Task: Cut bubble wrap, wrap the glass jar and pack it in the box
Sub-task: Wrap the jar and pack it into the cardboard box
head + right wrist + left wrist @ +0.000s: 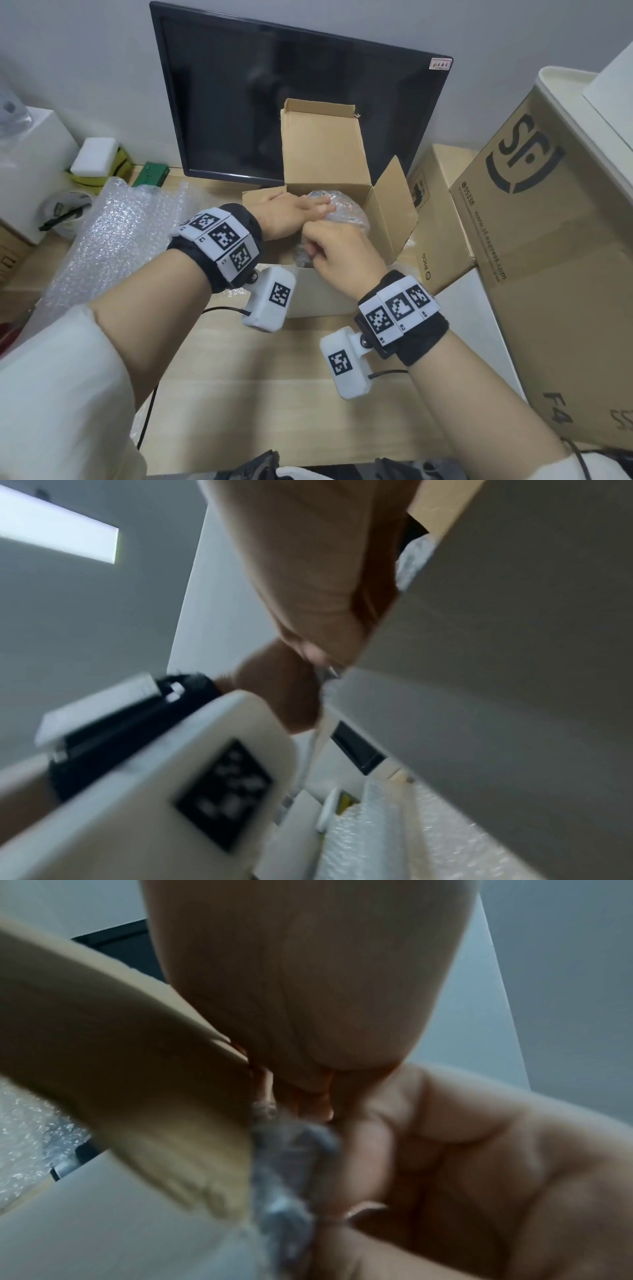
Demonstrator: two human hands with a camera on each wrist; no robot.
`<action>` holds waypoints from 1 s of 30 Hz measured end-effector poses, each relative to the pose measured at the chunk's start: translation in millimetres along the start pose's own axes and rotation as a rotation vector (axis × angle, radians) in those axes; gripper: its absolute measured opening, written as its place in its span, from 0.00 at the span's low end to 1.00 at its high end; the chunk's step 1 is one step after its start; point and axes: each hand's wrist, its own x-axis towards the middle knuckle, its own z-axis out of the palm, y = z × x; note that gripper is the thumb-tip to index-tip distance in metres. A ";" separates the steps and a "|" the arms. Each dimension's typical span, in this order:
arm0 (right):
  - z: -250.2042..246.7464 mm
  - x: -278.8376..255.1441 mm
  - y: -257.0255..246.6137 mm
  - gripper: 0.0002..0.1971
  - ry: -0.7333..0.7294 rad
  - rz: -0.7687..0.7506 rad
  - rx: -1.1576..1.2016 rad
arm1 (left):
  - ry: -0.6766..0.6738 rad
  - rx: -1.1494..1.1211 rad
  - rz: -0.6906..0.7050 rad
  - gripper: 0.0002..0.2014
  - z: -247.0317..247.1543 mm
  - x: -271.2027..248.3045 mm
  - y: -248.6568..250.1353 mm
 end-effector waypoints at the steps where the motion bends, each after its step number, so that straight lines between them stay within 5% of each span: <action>1: -1.2 2.1 -1.1 0.07 -0.095 0.066 0.046 | 0.013 -0.023 -0.019 0.34 -0.2 1.0 0.4; 3: -2.1 3.7 -0.9 0.06 -0.276 0.184 0.080 | 0.019 -0.044 -0.042 0.38 -0.3 1.0 3.2; 7: 7.2 2.2 -6.9 0.28 -0.568 0.315 -0.113 | -0.026 -0.028 -0.060 0.36 -2.9 -2.4 8.6; 9: 9.7 4.7 -8.2 0.30 -0.599 0.330 -0.132 | -0.037 -0.001 -0.060 0.26 -4.3 -3.6 13.1; 12: -2.9 2.7 -1.8 0.28 -0.596 0.285 0.039 | -0.045 0.120 -0.057 0.24 -7.8 -3.9 18.5; 14: -21.3 -5.6 9.1 0.19 -0.430 0.251 0.158 | -0.042 0.146 -0.059 0.23 -10.5 -3.9 18.6; 19: -76.5 -35.3 51.8 0.19 0.474 0.423 0.253 | -0.007 0.130 -0.063 0.26 -7.6 -4.7 21.2; 21: -73.0 -42.0 84.7 0.16 0.597 0.575 0.246 | 0.039 0.148 -0.073 0.29 -0.5 -2.5 25.6; 24: -32.7 -48.2 140.5 0.10 0.311 0.785 0.104 | 0.119 0.268 -0.103 0.32 9.8 1.7 32.5; 27: 18.4 -63.8 174.1 0.25 -0.226 0.843 0.006 | 0.165 0.261 -0.135 0.34 14.6 3.0 36.2; 30: 51.1 -77.2 183.4 0.32 -0.299 0.869 -0.029 | 0.154 0.295 -0.132 0.39 18.1 2.6 33.3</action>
